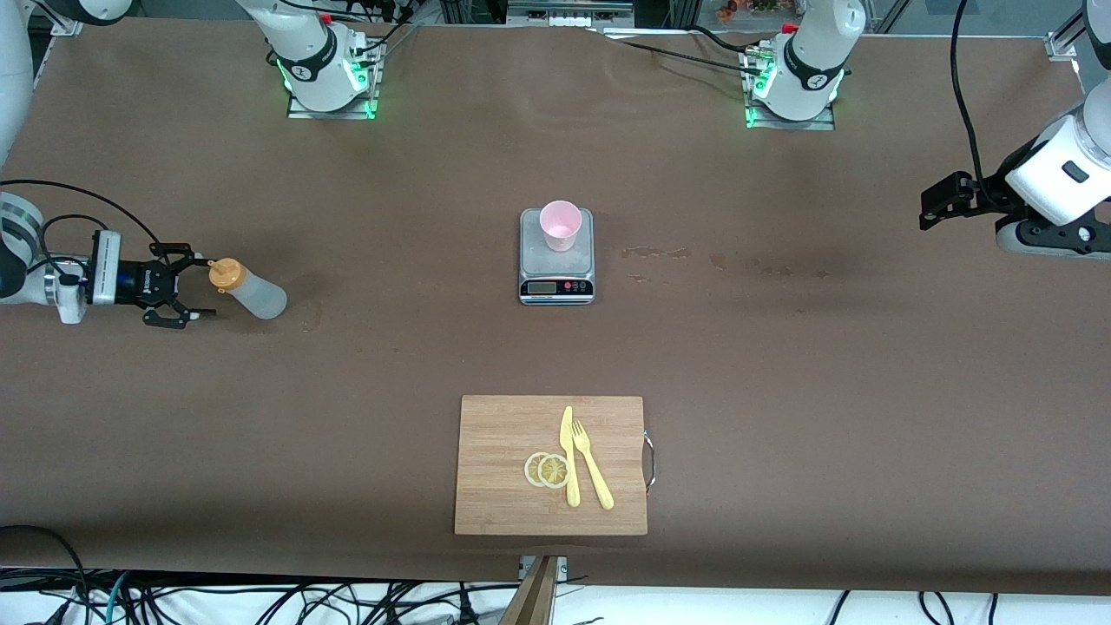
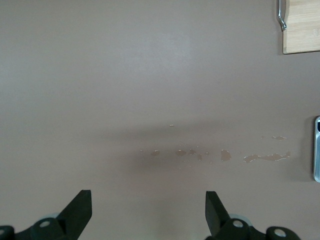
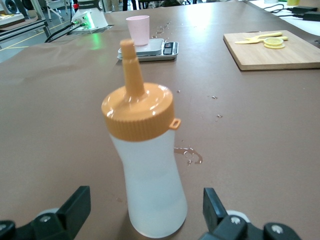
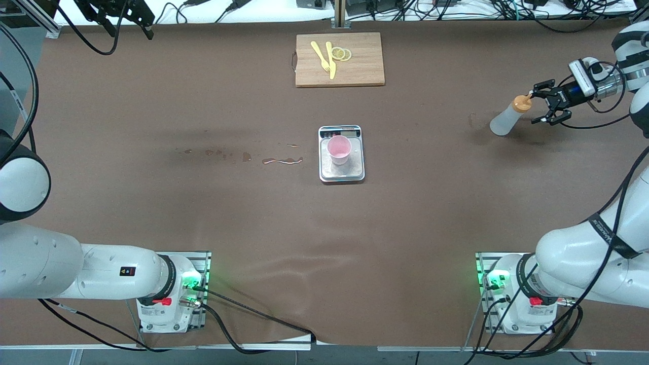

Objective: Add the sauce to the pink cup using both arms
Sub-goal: 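Reach the right gripper to the white sauce bottle and grasp it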

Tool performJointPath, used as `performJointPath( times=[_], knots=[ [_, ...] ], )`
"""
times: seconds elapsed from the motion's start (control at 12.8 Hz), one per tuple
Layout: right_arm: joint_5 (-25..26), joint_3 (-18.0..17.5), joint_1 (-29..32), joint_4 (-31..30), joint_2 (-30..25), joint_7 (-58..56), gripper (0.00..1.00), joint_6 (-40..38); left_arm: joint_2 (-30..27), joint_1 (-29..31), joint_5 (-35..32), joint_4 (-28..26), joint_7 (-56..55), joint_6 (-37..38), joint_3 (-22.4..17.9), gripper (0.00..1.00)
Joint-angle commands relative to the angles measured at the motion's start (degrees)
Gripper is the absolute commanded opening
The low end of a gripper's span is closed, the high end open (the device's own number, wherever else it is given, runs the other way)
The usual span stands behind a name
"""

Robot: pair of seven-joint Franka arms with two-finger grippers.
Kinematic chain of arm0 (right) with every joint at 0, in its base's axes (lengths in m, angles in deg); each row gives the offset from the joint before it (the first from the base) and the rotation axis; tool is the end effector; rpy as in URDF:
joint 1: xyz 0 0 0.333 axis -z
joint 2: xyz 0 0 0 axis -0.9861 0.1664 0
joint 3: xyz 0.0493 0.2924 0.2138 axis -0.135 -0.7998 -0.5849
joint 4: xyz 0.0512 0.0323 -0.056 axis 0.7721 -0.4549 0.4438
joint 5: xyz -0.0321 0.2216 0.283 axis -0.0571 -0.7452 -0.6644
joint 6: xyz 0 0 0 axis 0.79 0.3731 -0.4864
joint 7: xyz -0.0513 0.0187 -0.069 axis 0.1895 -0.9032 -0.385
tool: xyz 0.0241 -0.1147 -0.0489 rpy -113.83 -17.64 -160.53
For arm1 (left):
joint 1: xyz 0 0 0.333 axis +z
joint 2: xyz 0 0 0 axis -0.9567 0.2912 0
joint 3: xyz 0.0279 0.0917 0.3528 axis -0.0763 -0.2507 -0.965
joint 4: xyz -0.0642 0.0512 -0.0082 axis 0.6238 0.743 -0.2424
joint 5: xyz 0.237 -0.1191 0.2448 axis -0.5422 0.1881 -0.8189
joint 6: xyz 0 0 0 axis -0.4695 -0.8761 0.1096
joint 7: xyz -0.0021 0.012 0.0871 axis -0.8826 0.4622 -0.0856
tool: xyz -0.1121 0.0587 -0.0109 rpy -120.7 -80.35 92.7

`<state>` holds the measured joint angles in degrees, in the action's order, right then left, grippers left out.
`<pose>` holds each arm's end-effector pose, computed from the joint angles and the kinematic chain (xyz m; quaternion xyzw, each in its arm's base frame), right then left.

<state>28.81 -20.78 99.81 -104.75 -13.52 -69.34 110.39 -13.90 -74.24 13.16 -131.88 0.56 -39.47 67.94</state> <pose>0.5535 -0.2095 0.2239 -0.5947 -0.6335 -0.3042 0.3905 0.5247 -0.0116 0.6153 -0.9985 0.0354 0.0423 0.0066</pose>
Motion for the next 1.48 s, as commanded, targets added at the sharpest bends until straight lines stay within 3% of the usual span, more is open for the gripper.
performJointPath(
  times=[0.0,0.86,1.01,1.4],
  knots=[
    [-1.08,-0.26,0.56,-0.61,0.1,-2.26,1.0,-0.99,0.38,0.9,-0.07,1.09,-0.63,0.88,0.75,1.0],
    [-5.47,-0.26,-3.39,-2.63,0.63,-2.45,0.98,-0.73,2.3,2.31,0.72,2.77,-2.83,0.62,0.4,1.0],
    [-5.47,-0.26,-3.39,-2.63,1.33,-2.44,0.86,-0.21,3.19,2.22,0.64,2.85,-2.83,0.62,0.49,1.0],
    [-5.47,-0.26,-3.57,-2.63,1.6,-2.36,0.36,0.15,3.36,2.22,0.2,3.55,-2.56,0.79,0.49,1.0]
  ],
)
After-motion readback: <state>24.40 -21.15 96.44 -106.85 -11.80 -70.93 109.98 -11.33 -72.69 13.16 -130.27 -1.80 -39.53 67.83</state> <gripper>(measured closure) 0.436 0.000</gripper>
